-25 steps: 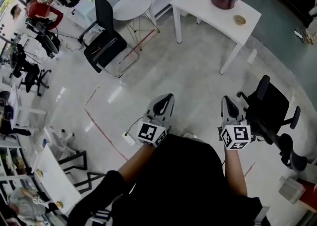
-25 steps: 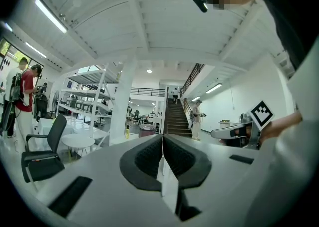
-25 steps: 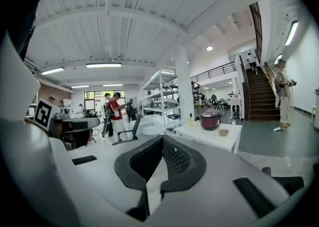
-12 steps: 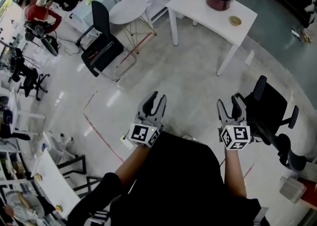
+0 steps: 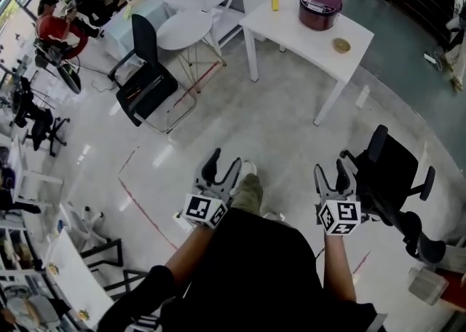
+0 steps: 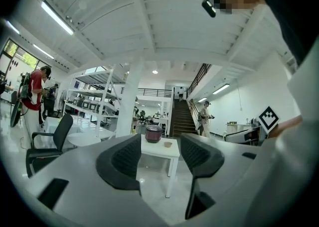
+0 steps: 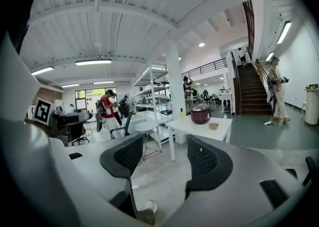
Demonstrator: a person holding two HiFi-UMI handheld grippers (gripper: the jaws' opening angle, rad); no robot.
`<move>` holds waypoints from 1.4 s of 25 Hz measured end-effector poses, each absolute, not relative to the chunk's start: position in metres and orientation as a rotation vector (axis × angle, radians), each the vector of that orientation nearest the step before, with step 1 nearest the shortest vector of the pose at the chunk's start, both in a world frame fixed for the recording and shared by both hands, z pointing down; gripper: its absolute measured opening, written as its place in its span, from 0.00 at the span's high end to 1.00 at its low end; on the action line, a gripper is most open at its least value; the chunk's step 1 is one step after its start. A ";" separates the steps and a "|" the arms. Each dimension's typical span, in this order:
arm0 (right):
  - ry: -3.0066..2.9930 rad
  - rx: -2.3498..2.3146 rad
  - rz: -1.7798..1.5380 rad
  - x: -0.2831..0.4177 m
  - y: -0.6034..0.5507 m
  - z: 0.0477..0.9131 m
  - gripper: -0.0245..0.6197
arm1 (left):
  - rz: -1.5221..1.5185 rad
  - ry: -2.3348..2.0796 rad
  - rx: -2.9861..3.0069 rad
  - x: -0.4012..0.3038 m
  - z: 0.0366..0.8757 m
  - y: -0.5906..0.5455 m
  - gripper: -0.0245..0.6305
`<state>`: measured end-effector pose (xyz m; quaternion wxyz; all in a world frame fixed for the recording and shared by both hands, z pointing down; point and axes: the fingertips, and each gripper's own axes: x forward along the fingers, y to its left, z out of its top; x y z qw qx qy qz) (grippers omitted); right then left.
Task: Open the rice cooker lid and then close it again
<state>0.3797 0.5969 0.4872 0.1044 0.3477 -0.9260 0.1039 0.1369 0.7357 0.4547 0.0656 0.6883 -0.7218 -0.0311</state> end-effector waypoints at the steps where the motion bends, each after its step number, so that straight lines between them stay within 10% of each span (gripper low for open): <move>1: -2.724 1.016 0.318 0.378 0.597 0.491 0.58 | -0.092 -2.171 2.075 0.136 0.457 0.732 0.62; 35: -2.575 1.051 0.361 0.082 0.283 0.497 0.58 | -0.160 -1.937 2.197 -0.143 0.478 0.373 0.61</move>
